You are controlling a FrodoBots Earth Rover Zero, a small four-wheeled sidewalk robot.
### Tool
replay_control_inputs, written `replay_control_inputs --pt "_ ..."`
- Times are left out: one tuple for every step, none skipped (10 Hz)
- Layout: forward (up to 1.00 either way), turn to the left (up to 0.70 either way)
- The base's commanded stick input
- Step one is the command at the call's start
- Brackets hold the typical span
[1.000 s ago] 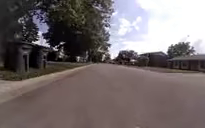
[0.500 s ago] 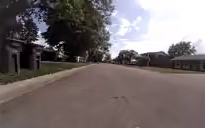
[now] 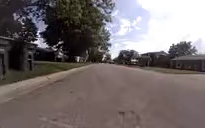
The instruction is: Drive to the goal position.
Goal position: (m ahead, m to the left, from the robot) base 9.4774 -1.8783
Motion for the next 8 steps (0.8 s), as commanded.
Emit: replay_control_inputs --pt "1.00 0.00" --pt "1.00 0.00" --pt "1.00 0.00" --pt "1.00 0.00" --pt "1.00 0.00" --pt "1.00 0.00" --pt "1.00 0.00" --pt "1.00 0.00"
